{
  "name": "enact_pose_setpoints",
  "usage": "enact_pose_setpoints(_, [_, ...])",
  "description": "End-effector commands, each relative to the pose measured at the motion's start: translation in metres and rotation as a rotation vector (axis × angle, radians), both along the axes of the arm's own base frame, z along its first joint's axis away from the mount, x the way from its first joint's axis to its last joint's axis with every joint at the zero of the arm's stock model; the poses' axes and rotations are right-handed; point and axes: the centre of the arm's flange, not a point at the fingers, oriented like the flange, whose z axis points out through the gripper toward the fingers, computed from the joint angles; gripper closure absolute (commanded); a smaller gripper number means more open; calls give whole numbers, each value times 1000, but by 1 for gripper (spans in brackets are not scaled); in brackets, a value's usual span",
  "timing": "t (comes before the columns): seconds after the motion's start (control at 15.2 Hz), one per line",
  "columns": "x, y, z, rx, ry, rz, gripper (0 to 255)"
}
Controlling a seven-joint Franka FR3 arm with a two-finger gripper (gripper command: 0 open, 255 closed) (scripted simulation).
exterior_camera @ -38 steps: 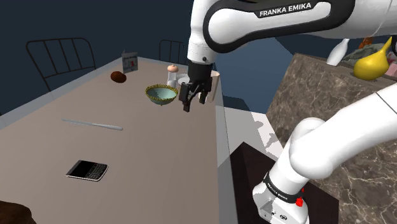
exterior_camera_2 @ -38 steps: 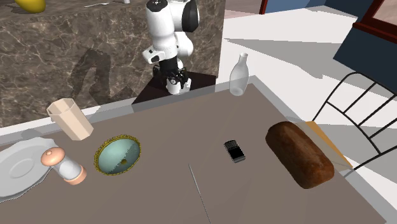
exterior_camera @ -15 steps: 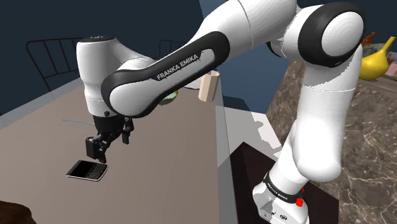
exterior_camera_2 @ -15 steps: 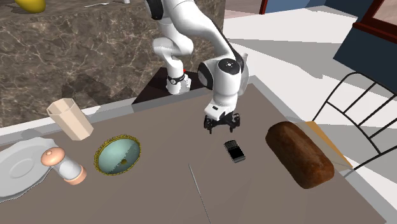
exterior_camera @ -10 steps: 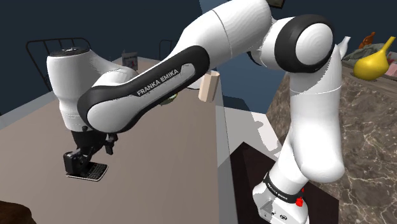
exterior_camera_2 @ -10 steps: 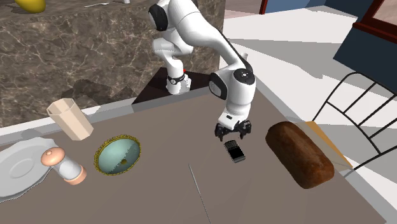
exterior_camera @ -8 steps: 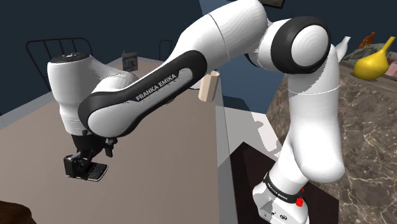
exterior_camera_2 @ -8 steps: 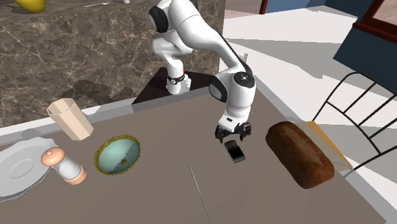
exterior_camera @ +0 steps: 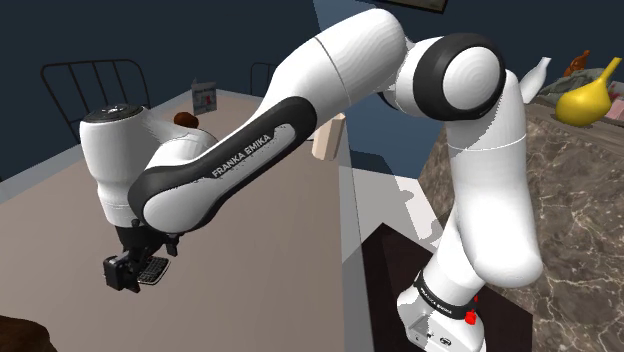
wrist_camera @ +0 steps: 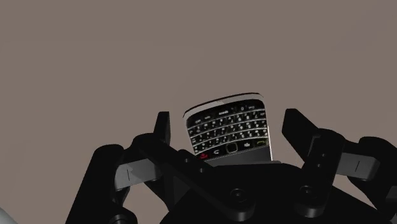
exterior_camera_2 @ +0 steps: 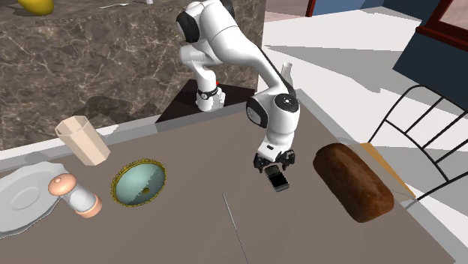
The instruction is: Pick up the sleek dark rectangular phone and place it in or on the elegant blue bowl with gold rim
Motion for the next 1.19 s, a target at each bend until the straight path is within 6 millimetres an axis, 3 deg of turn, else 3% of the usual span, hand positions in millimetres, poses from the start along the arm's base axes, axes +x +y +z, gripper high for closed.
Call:
enact_pose_setpoints(0.0, [0, 0, 0, 0, 0, 0, 0])
enact_pose_setpoints(0.2, [0, 0, 0, 0, 0, 0, 0])
enact_pose_setpoints(0.26, [0, 0, 0, 0, 0, 0, 255])
enact_pose_setpoints(0.86, [0, 0, 0, 0, 0, 0, 255])
enact_pose_setpoints(1.12, [0, 0, 21, 0, 0, 0, 255])
